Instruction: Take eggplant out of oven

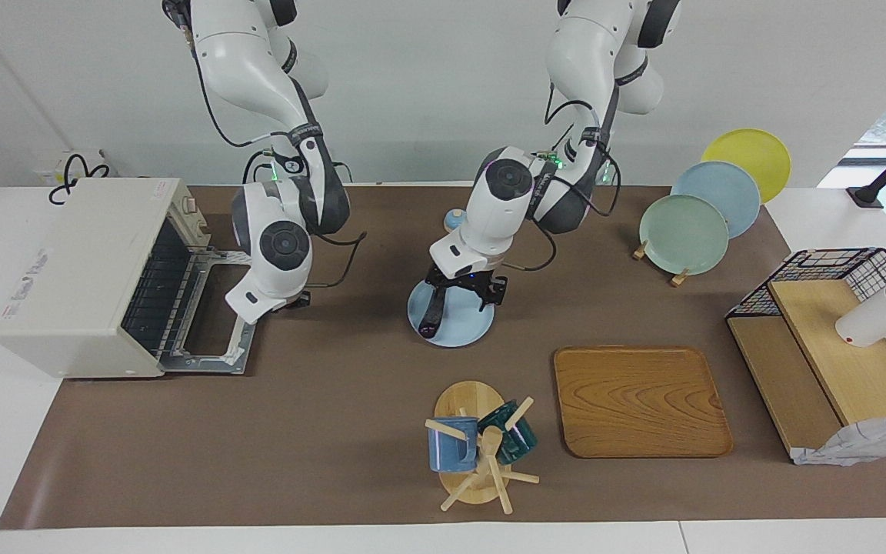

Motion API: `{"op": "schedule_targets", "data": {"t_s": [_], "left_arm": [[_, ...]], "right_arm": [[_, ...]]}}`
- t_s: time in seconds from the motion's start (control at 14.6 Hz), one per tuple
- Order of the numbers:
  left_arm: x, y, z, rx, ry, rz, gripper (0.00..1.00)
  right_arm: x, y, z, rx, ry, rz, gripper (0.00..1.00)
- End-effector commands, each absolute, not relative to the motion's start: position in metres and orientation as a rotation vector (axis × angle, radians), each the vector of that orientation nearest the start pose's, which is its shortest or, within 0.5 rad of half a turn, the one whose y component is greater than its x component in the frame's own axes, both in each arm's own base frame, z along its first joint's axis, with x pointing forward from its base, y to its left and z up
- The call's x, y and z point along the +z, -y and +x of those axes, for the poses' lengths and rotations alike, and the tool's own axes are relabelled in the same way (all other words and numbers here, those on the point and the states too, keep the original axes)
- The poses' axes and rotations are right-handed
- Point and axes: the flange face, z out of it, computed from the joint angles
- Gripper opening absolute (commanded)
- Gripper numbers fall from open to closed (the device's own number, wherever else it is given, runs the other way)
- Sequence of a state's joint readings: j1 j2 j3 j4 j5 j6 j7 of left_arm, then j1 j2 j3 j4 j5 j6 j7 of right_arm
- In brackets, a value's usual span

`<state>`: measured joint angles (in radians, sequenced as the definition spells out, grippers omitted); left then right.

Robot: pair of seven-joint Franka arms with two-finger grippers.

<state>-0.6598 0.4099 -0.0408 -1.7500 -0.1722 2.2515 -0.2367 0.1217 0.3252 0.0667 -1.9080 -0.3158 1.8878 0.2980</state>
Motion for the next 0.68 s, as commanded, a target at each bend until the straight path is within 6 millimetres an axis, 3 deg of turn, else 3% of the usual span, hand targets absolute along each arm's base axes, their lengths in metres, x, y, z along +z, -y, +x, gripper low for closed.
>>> {"op": "schedule_targets", "data": {"t_s": [0.0,0.2,0.61], "left_arm": [[0.333,0.444,0.5,-0.037,-0.595,-3.275,1.0],[0.32,0.452,0.49,-0.023,-0.609,-3.268,1.0],[0.304,0.454,0.473,-0.023,-0.627,-3.258,0.98]], "right_arm": [[0.309,-0.074,0.57,0.424,0.128,-3.443,0.0],[0.29,-0.053,0.562,0.398,0.126,-3.424,0.0],[0.292,-0.054,0.559,0.421,0.274,-3.465,0.0]]}}
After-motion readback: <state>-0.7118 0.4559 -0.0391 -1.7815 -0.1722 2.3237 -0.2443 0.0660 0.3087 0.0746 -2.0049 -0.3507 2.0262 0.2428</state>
